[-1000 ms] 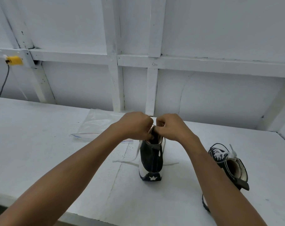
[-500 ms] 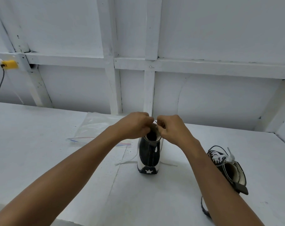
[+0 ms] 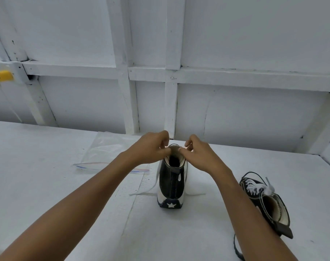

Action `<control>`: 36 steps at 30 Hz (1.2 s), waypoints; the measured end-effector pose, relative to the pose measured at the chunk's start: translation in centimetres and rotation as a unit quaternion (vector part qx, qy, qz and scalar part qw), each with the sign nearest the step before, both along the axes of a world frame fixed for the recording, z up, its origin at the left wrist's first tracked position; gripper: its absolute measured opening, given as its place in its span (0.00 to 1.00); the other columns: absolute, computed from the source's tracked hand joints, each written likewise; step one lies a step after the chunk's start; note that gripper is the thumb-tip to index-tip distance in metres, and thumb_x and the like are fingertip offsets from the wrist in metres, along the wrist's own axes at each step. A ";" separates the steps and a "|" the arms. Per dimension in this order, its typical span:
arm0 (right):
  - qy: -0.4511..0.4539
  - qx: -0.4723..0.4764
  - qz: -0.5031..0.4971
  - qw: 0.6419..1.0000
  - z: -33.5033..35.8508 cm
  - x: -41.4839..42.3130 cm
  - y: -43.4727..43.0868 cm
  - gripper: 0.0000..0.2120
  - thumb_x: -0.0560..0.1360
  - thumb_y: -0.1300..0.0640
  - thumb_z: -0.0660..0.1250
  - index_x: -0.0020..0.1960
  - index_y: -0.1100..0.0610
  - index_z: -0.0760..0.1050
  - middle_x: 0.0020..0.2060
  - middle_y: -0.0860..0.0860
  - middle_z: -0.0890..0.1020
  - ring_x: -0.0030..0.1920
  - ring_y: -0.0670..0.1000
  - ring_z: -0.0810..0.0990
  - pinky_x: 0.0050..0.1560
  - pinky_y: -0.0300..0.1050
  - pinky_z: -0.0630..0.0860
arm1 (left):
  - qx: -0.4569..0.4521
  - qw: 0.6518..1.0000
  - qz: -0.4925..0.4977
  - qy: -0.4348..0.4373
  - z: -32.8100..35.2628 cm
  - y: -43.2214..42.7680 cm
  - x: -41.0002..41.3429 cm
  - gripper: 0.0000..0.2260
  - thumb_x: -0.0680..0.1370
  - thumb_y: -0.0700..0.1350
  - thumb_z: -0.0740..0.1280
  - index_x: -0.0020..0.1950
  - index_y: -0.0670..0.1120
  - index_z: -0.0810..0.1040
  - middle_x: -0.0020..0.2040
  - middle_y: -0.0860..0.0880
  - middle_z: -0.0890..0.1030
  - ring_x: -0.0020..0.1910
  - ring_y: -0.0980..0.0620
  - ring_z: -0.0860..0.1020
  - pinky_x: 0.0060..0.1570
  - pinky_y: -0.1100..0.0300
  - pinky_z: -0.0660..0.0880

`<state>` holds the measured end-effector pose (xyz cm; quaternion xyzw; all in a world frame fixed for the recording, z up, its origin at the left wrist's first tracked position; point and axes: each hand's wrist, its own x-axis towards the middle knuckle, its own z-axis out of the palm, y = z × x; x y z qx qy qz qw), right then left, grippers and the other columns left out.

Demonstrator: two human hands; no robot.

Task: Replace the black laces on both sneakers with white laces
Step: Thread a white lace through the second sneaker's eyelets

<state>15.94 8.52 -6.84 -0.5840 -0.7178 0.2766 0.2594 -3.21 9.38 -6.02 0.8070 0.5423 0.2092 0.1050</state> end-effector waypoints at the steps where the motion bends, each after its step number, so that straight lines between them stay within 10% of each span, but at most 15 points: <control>1: 0.010 -0.064 0.001 0.998 0.0 0.2 0.1 0.19 0.78 0.39 0.62 0.55 0.54 0.70 0.47 0.49 0.79 0.45 0.49 0.79 0.46 0.44 0.76 | -0.050 0.998 0.022 -0.024 -0.1 0.0 -0.2 0.10 0.78 0.53 0.67 0.49 0.47 0.73 0.43 0.50 0.81 0.41 0.49 0.78 0.43 0.54 0.76; 8: 0.069 -0.203 0.030 0.976 -0.2 1.2 0.4 0.33 0.79 0.32 0.48 0.40 0.57 0.77 0.33 0.50 0.80 0.38 0.49 0.79 0.49 0.46 0.73 | -0.370 0.904 0.003 -0.213 -0.9 -1.1 -2.3 0.24 0.82 0.61 0.58 0.51 0.41 0.82 0.44 0.46 0.85 0.48 0.49 0.84 0.58 0.49 0.77; 13: 0.182 -0.173 0.028 0.968 0.7 1.9 1.3 0.18 0.79 0.47 0.66 0.34 0.55 0.72 0.33 0.50 0.78 0.37 0.50 0.78 0.45 0.46 0.73 | -0.343 0.873 -0.019 -0.347 -0.3 -0.4 -3.8 0.13 0.81 0.46 0.66 0.38 0.43 0.78 0.34 0.45 0.75 0.41 0.46 0.78 0.51 0.49 0.76; 17: 0.324 -0.147 0.010 0.934 1.9 1.5 1.5 0.11 0.78 0.52 0.68 0.43 0.60 0.79 0.41 0.54 0.84 0.44 0.52 0.82 0.49 0.51 0.77 | -0.280 0.864 -0.003 -0.418 1.2 0.0 -3.5 0.09 0.80 0.44 0.67 0.42 0.42 0.80 0.46 0.41 0.82 0.51 0.44 0.81 0.58 0.45 0.76; 22: 0.401 -0.092 0.005 0.911 4.1 0.6 2.1 0.11 0.78 0.52 0.67 0.46 0.60 0.77 0.37 0.50 0.85 0.41 0.50 0.82 0.43 0.46 0.79 | -0.245 0.776 -0.001 -0.582 3.2 1.0 -2.1 0.09 0.80 0.44 0.67 0.43 0.42 0.81 0.46 0.40 0.83 0.44 0.44 0.83 0.49 0.48 0.80; 29: 0.294 0.010 0.043 0.955 7.1 -0.7 3.7 0.12 0.77 0.48 0.68 0.41 0.56 0.75 0.39 0.48 0.81 0.44 0.47 0.79 0.45 0.44 0.72 | -0.239 0.908 -0.041 -0.341 4.5 1.8 0.7 0.06 0.76 0.39 0.72 0.51 0.38 0.83 0.34 0.48 0.75 0.34 0.53 0.71 0.35 0.61 0.71; 36: 0.313 -0.077 0.026 0.946 6.6 -0.9 4.8 0.18 0.80 0.42 0.61 0.46 0.56 0.78 0.42 0.51 0.83 0.42 0.51 0.82 0.50 0.51 0.76 | -0.263 0.878 -0.088 -0.390 5.4 2.8 1.0 0.06 0.77 0.41 0.72 0.43 0.39 0.83 0.37 0.41 0.74 0.30 0.53 0.68 0.32 0.62 0.68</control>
